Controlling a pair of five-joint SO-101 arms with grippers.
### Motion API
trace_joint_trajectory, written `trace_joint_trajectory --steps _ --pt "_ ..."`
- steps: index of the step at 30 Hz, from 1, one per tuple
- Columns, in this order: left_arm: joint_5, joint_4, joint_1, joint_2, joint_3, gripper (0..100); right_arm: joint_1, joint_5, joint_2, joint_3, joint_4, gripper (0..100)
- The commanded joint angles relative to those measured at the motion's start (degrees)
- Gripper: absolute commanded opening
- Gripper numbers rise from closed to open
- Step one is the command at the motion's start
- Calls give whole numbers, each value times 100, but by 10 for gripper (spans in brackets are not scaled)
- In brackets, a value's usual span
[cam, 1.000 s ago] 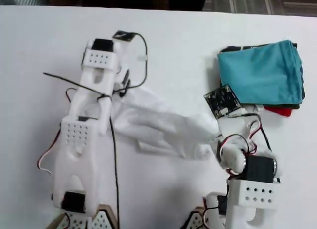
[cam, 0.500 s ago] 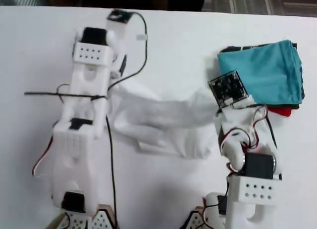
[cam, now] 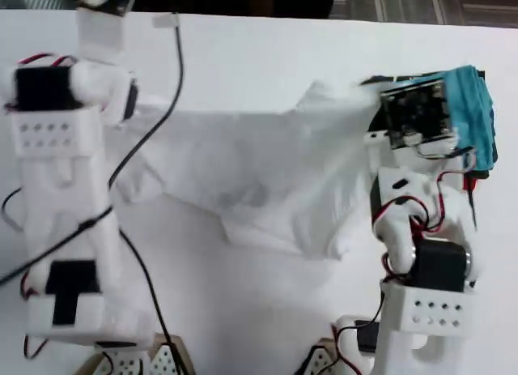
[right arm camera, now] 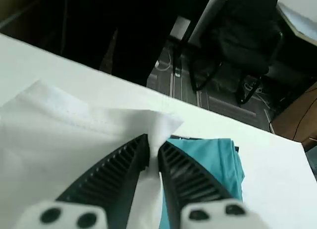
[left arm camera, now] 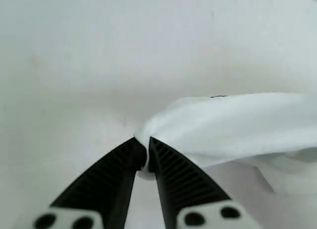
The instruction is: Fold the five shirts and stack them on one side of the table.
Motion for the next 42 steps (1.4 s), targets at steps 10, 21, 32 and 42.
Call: trace_joint_trajectory --steps 10,21,32,42 --pt "-26 -360 -255 -1301 22 26 -127 -281 664 -1969 119 20" --pt "-35 -563 -273 -352 1851 26 -690 -273 2774 -2927 1138 21" --pt "-35 -1336 -589 1776 1868 26 -840 -273 4523 -2831 1323 21" --pt "-1196 -70 -1275 3305 1842 26 -778 -237 4409 -2708 2079 21"
